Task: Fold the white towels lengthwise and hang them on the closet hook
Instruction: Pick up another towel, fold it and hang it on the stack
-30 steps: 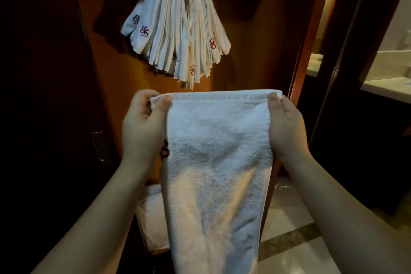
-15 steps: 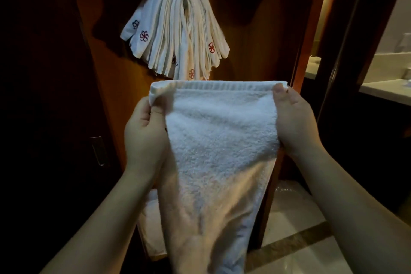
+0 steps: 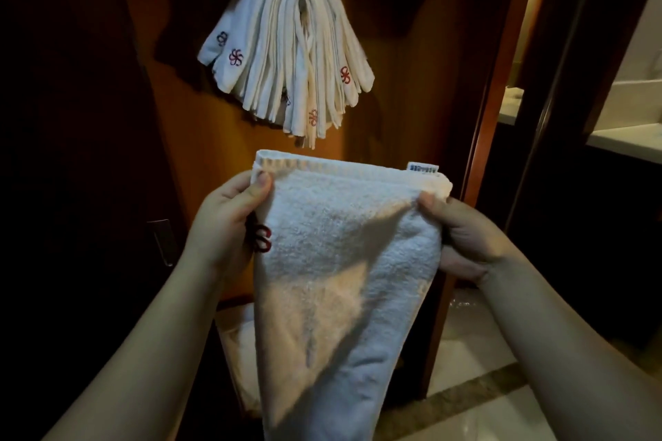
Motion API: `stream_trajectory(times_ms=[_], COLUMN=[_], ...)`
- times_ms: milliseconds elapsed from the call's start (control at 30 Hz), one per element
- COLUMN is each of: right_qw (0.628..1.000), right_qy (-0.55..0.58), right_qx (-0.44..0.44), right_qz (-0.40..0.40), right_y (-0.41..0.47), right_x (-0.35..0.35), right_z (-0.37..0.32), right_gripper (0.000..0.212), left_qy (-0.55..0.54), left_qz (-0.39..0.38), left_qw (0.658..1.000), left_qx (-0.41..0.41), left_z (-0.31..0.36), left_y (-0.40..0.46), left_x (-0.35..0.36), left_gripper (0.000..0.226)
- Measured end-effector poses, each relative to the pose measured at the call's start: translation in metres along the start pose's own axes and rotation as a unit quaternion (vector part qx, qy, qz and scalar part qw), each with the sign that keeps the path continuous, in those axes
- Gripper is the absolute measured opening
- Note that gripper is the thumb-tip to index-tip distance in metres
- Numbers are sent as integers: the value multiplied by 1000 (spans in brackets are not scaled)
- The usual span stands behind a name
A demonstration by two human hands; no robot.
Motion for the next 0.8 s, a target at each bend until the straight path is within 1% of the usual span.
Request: stream_trajectory(times_ms=[100,167,233,300,367,467,500,567,700,733,800], right_qw=[998,993,984,967,944,910,901,892,888,891,897], right_qy=[3,-9,-4,2,-5,-75,-110,-166,-263,-280,-304], right_qx=[-10,-6,4,-15,-53,-99,-106,-119,-131,-128,-122], right_qz=[61,113,180,254,326,394,406,403,353,334,295], right_y=[10,17,21,19,10,-10,-17,-26,-31,-30,-25], right_x=[-14,-25,-37,-48,-56,-58,-55,-43,-19,-15,-7], right_z=[2,10,23,36,46,64,70,83,100,104,109], right_gripper=[58,51,41,30,21,13,13,20,34,34,22], left_qy=[5,38,91,120,130,156,160,168,163,158,146], left_qz=[-1,24,70,110,141,178,189,202,200,191,168], left_qw=[1000,997,989,981,975,966,964,962,965,967,974], left_qx=[-25,-61,-93,-106,-111,-104,-98,-78,-52,-49,-47], left_z=[-14,-32,-52,-69,-80,-89,-89,-88,-81,-80,-79], left_y=[3,2,-1,-9,-24,-50,-59,-75,-97,-100,-101], left_x=[-3,-8,-16,-17,-11,1,6,15,33,37,45], left_gripper=[22,21,22,23,24,29,29,28,27,26,22])
Point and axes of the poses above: each hand's wrist, its own y-axis towards the middle knuckle, its own x-axis out of the palm, z = x × y, the point moved 10 cm from there along y, towards the middle knuckle, and after that the axes turned 11 degrees about y, right-handed, at the moved point
